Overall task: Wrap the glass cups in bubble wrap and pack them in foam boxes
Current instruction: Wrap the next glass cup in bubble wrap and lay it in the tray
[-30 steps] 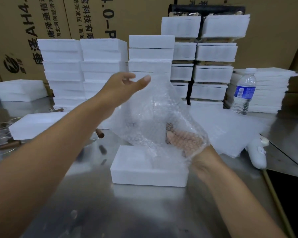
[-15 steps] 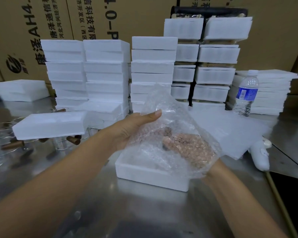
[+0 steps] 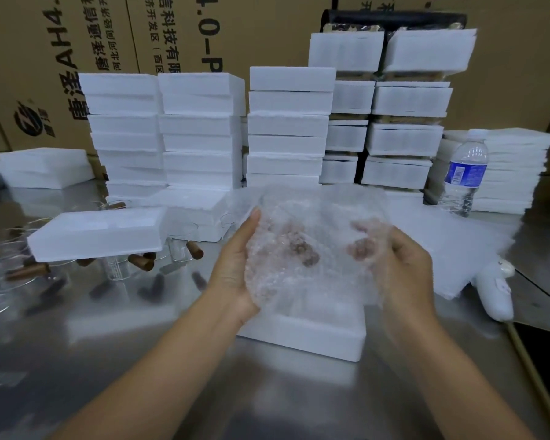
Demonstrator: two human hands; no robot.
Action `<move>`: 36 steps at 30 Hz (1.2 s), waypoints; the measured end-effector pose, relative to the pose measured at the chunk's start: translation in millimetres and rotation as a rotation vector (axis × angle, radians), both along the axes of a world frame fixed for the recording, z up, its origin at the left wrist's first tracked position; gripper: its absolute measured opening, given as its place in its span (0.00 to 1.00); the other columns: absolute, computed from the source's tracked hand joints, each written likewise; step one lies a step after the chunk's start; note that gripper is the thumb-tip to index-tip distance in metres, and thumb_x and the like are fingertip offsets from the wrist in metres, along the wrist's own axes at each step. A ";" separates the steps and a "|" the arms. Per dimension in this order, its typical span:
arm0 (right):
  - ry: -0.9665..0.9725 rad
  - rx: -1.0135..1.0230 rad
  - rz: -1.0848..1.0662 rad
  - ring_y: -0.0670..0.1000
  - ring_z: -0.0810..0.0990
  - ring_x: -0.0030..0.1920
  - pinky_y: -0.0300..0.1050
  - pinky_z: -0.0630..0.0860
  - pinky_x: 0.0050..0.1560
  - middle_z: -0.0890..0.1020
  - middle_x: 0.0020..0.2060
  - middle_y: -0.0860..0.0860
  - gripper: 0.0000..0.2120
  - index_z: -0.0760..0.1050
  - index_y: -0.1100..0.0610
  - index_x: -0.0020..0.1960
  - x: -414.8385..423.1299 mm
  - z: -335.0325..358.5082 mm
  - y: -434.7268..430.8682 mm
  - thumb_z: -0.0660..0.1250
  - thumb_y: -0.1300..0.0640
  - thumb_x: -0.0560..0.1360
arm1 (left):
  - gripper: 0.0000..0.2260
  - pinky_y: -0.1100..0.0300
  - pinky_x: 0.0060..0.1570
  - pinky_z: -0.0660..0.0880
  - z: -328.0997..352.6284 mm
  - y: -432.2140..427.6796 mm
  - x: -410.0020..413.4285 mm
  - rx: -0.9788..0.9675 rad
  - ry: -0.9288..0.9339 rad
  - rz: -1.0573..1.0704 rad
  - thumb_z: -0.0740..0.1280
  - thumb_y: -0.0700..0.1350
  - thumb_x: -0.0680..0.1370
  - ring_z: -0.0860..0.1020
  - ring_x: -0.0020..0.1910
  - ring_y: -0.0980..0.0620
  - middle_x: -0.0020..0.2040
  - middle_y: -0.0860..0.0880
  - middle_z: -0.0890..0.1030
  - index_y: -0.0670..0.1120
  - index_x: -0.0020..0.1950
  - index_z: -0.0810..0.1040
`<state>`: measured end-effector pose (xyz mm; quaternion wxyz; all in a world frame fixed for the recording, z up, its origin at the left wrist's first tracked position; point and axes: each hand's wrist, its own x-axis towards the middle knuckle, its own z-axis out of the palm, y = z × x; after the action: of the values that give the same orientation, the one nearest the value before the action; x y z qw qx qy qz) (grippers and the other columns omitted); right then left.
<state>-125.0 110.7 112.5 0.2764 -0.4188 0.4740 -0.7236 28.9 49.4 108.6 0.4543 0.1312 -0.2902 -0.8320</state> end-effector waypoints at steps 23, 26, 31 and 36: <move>0.091 -0.077 0.066 0.45 0.82 0.41 0.37 0.77 0.44 0.84 0.35 0.47 0.05 0.79 0.50 0.38 -5.9 -3.7 -4.1 0.67 0.53 0.72 | 0.30 0.47 0.50 0.79 -18.3 0.4 6.7 -0.061 0.105 -0.006 0.85 0.42 0.47 0.83 0.51 0.42 0.52 0.40 0.83 0.40 0.47 0.85; 0.065 -0.082 0.058 0.47 0.83 0.43 0.39 0.76 0.46 0.85 0.36 0.48 0.06 0.79 0.50 0.39 -8.8 -3.2 -4.8 0.67 0.48 0.67 | 0.38 0.44 0.62 0.71 -19.6 3.7 3.0 -0.055 0.072 -0.011 0.85 0.42 0.48 0.78 0.60 0.41 0.59 0.39 0.80 0.41 0.58 0.80; -0.067 -0.104 0.233 0.48 0.83 0.49 0.40 0.77 0.49 0.85 0.41 0.48 0.09 0.82 0.48 0.43 -7.2 -3.7 -4.5 0.66 0.47 0.68 | 0.35 0.47 0.65 0.69 -19.5 7.4 2.0 -0.069 0.071 0.025 0.81 0.49 0.59 0.78 0.60 0.43 0.61 0.40 0.79 0.41 0.64 0.76; 0.094 0.027 0.348 0.46 0.81 0.54 0.40 0.78 0.49 0.83 0.52 0.48 0.37 0.73 0.44 0.58 9.9 -12.6 -4.9 0.75 0.31 0.53 | 0.26 0.49 0.65 0.70 -19.1 3.5 3.4 -0.088 0.095 0.173 0.63 0.59 0.72 0.79 0.57 0.46 0.58 0.43 0.80 0.44 0.63 0.76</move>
<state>-115.1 105.8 99.8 0.3805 -0.5241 0.4166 -0.6380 32.3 52.9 89.5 0.5429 0.0963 -0.2921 -0.7815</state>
